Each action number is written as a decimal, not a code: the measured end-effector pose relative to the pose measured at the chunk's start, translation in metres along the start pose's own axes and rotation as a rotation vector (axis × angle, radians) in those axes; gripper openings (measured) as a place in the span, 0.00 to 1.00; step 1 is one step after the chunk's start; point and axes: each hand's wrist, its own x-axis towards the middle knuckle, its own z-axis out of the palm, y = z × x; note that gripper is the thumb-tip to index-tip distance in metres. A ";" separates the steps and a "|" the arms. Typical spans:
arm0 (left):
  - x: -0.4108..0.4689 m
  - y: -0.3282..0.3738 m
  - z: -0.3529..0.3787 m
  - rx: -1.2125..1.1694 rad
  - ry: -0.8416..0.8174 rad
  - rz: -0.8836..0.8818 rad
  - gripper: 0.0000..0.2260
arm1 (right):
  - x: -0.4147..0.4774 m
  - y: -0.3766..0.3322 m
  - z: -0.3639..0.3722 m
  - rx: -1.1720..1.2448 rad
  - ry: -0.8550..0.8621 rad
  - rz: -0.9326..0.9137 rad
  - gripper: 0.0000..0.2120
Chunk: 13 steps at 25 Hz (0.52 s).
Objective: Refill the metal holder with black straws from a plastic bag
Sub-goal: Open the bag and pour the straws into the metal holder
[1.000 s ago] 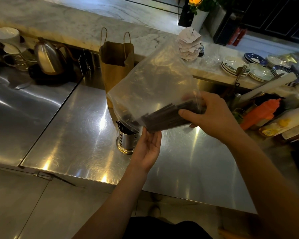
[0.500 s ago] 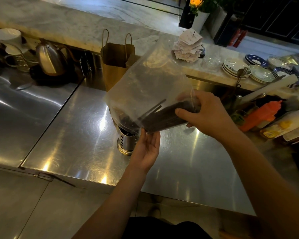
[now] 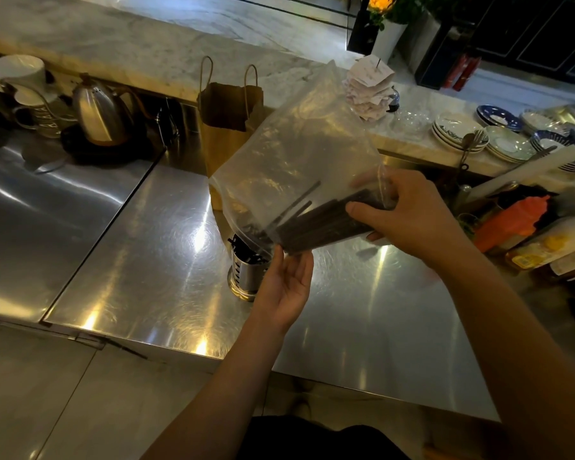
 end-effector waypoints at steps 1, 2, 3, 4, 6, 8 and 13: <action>0.000 0.000 0.000 0.002 -0.008 -0.008 0.18 | 0.001 -0.001 -0.001 -0.002 0.005 -0.008 0.15; 0.000 0.000 0.001 0.002 -0.016 -0.013 0.18 | 0.001 -0.001 -0.002 -0.001 0.013 -0.012 0.15; 0.000 -0.001 0.003 0.005 -0.020 -0.015 0.17 | 0.001 -0.001 -0.003 0.002 0.020 -0.010 0.16; 0.000 -0.001 0.004 0.012 -0.023 -0.015 0.17 | 0.000 -0.002 -0.004 0.006 0.024 -0.011 0.16; 0.000 -0.002 0.005 0.029 -0.026 0.000 0.17 | 0.000 -0.002 -0.006 0.006 0.020 -0.022 0.15; -0.001 -0.004 0.007 0.032 -0.019 0.013 0.17 | -0.002 -0.001 -0.006 0.020 0.017 -0.008 0.13; -0.002 -0.003 0.008 0.025 -0.023 0.019 0.14 | -0.001 0.000 -0.005 0.033 0.015 -0.010 0.13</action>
